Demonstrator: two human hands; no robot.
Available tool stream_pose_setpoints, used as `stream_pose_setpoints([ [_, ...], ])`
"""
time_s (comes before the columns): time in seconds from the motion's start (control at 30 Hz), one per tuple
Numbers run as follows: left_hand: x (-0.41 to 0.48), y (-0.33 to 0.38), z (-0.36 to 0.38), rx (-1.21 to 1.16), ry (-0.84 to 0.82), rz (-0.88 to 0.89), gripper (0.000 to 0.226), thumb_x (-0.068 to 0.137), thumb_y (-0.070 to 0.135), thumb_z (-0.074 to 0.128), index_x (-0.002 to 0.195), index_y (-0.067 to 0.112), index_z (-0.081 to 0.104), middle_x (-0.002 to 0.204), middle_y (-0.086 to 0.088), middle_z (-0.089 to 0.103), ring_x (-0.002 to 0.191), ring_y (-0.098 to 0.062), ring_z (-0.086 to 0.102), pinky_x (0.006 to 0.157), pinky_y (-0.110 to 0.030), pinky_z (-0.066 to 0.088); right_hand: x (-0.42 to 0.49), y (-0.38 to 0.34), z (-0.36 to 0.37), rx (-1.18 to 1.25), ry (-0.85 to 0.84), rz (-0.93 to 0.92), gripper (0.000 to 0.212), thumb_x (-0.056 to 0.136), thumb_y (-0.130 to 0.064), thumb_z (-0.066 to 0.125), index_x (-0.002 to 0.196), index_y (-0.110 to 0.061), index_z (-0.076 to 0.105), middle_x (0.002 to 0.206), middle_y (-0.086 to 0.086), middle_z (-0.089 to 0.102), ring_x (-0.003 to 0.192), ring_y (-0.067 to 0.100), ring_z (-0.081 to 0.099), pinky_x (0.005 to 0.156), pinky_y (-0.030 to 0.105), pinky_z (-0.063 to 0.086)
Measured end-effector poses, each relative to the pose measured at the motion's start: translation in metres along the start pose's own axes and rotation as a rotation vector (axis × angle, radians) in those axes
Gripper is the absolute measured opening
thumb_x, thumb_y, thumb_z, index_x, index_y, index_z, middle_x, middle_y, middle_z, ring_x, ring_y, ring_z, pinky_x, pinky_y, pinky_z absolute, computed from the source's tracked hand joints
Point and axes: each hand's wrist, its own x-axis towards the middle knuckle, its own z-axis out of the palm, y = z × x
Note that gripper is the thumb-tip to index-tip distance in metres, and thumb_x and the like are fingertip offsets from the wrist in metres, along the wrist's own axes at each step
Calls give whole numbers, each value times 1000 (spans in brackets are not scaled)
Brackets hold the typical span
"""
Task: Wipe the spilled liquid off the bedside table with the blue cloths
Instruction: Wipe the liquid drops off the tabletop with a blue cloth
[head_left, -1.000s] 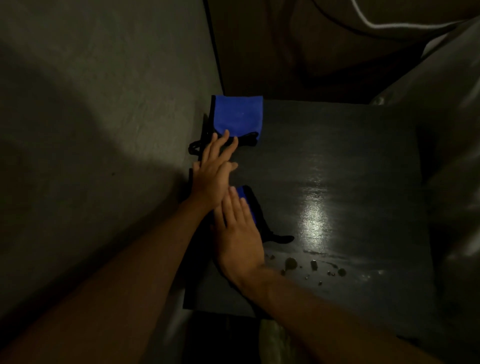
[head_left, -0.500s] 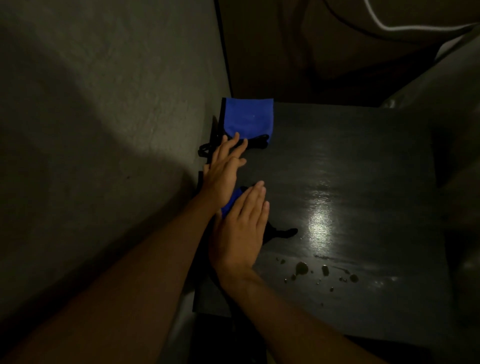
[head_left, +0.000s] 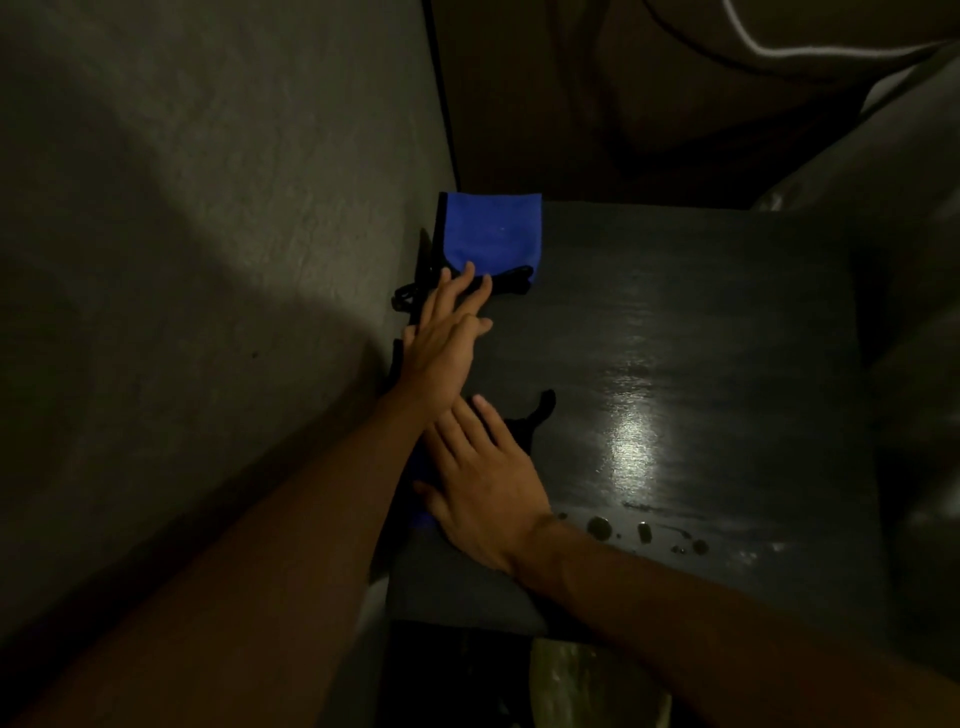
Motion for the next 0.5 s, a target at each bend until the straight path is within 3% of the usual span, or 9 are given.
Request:
stream_pose_setpoints([
  [0.07,1,-4,0,35,7,9,53,95,39,28,147,42,30,163,16,7,149,-12,13,116,-48,-3,-8,10,0,-34,-1,-108,71,103,-53,33,159,-9,25,166,13,26,155,28,12,127,47,4],
  [0.2,3,-9,1,189,-1,96,61,90,35,28,151,37,25,163,15,6,148,-5,-5,115,-46,2,-18,31,-3,-60,-37,-309,69,101,-49,34,160,-16,22,168,4,23,157,25,4,126,47,2],
  [0.3,8,-13,3,291,3,92,58,97,28,36,152,36,20,164,14,1,147,-4,-10,116,-49,7,-32,39,-7,-74,-72,-389,68,100,-44,33,162,-19,20,170,5,14,157,25,-3,126,46,-2],
  [0.37,9,-16,4,328,0,88,60,99,24,41,152,36,17,164,14,-1,145,-3,-12,117,-49,8,-46,27,-7,-89,0,-296,71,94,-40,38,159,-13,27,169,13,16,157,29,5,126,46,0],
  [0.43,10,-16,4,349,-8,83,61,99,24,41,153,36,16,164,13,-2,147,-5,-12,117,-49,7,-49,6,-6,-70,65,-56,77,90,-39,46,156,-3,31,166,20,18,155,32,13,125,47,4],
  [0.5,8,-16,5,348,-1,92,60,99,25,40,153,36,17,164,13,-2,148,-7,-12,118,-48,5,-37,-16,-4,15,81,196,73,97,-40,43,155,2,28,165,22,17,155,34,13,124,46,6],
])
